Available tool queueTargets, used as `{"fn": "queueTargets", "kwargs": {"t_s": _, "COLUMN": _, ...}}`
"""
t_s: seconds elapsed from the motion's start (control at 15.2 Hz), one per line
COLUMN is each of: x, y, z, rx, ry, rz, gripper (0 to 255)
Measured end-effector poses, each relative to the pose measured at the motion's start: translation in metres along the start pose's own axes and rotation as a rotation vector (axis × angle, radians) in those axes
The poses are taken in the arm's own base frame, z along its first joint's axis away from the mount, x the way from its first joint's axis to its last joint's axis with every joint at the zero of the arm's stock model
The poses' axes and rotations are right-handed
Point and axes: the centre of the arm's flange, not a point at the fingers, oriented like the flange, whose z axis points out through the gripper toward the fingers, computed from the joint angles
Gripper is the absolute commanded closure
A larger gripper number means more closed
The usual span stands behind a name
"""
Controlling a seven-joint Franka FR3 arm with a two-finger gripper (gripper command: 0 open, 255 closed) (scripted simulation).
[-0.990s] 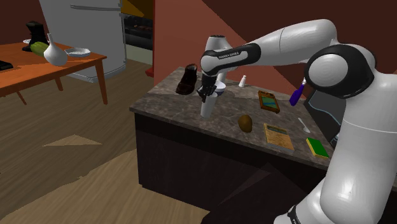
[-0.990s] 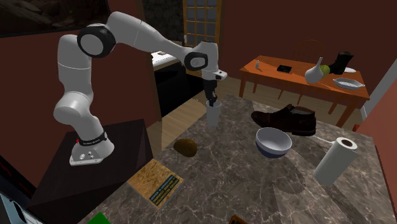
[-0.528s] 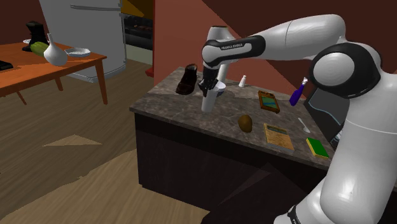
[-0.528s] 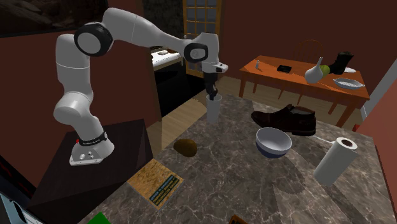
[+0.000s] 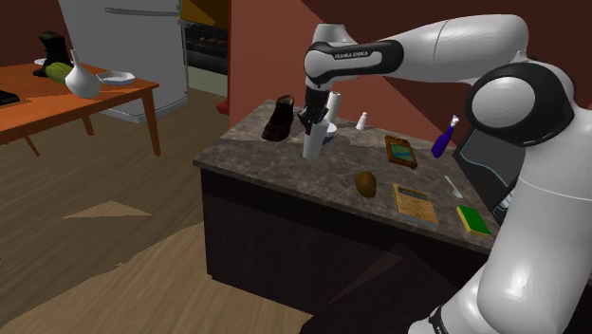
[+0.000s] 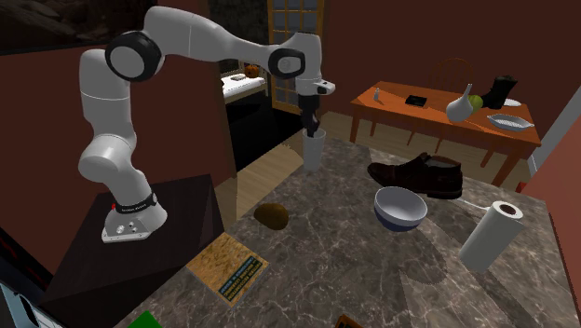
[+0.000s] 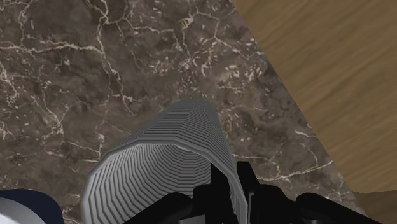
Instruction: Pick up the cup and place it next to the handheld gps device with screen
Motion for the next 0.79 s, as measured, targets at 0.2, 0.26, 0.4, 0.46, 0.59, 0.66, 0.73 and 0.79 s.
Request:
{"fn": "queueTargets", "kwargs": {"t_s": 0.2, "x": 0.000, "y": -0.001, "z": -0.017, "rx": 0.000, "ry": 0.000, "rz": 0.000, "gripper": 255}}
{"fn": "queueTargets", "kwargs": {"t_s": 0.26, "x": 0.001, "y": 0.000, "z": -0.023, "rx": 0.000, "ry": 0.000, "rz": 0.000, "gripper": 255}}
{"fn": "queueTargets", "kwargs": {"t_s": 0.4, "x": 0.000, "y": 0.002, "z": -0.032, "rx": 0.000, "ry": 0.000, "rz": 0.000, "gripper": 255}}
{"fn": "queueTargets", "kwargs": {"t_s": 0.46, "x": 0.002, "y": 0.002, "z": -0.038, "rx": 0.000, "ry": 0.000, "rz": 0.000, "gripper": 255}}
{"fn": "queueTargets", "kwargs": {"t_s": 0.59, "x": 0.003, "y": 0.003, "z": -0.049, "rx": 0.000, "ry": 0.000, "rz": 0.000, "gripper": 255}}
{"fn": "queueTargets", "kwargs": {"t_s": 0.66, "x": 0.002, "y": 0.003, "z": -0.053, "rx": 0.000, "ry": 0.000, "rz": 0.000, "gripper": 255}}
{"fn": "queueTargets", "kwargs": {"t_s": 0.73, "x": 0.002, "y": 0.002, "z": -0.060, "rx": 0.000, "ry": 0.000, "rz": 0.000, "gripper": 255}}
{"fn": "queueTargets", "kwargs": {"t_s": 0.79, "x": 0.003, "y": 0.003, "z": -0.065, "rx": 0.000, "ry": 0.000, "rz": 0.000, "gripper": 255}}
